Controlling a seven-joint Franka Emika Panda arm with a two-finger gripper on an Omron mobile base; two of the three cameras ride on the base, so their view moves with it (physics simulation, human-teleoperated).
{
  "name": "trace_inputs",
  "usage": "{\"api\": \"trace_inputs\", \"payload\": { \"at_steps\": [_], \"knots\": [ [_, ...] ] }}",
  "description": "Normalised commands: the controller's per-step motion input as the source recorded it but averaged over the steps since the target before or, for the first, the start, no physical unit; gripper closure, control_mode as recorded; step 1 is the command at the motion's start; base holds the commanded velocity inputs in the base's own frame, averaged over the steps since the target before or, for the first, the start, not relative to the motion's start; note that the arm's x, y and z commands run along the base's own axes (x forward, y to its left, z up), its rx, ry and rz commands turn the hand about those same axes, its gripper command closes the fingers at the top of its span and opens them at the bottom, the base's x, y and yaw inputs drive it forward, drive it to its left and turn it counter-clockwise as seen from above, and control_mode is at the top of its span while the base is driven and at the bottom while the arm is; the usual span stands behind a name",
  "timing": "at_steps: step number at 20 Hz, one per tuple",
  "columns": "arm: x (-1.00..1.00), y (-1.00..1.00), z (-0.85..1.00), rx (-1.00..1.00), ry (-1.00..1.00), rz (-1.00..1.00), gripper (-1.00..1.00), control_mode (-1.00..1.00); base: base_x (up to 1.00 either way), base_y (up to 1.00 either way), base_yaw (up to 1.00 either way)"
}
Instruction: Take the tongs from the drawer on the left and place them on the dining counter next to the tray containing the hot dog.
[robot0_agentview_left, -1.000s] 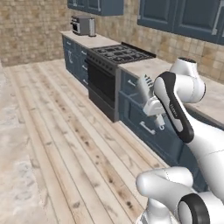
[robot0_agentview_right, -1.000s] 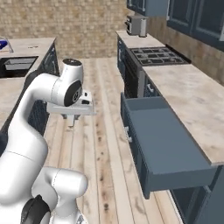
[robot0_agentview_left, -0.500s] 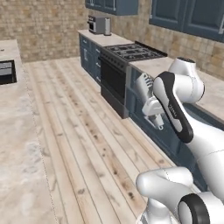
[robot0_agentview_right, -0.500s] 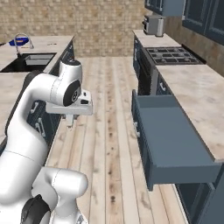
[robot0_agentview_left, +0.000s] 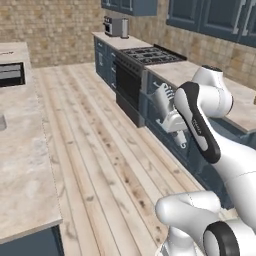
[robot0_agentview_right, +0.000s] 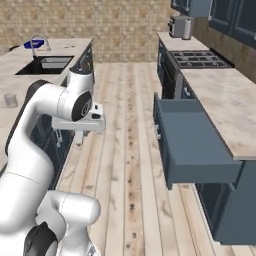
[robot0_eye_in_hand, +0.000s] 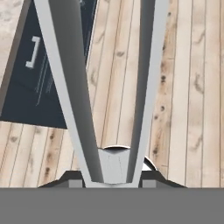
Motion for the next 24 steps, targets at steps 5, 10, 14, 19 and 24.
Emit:
{"api": "trace_inputs", "payload": {
  "at_steps": [5,10,14,19,24],
  "knots": [
    [0.0,0.0,0.0,0.0,0.0,0.0,1.0,1.0,-0.44,0.14,0.04],
    [0.0,0.0,0.0,0.0,0.0,0.0,1.0,1.0,0.0,0.77,0.0],
    [0.0,0.0,0.0,0.0,0.0,0.0,1.0,1.0,-0.02,0.97,0.0],
    [0.0,0.0,0.0,0.0,0.0,0.0,1.0,1.0,-0.22,0.92,0.0],
    [0.0,0.0,0.0,0.0,0.0,0.0,1.0,1.0,-0.52,0.72,0.0]
  ]
}}
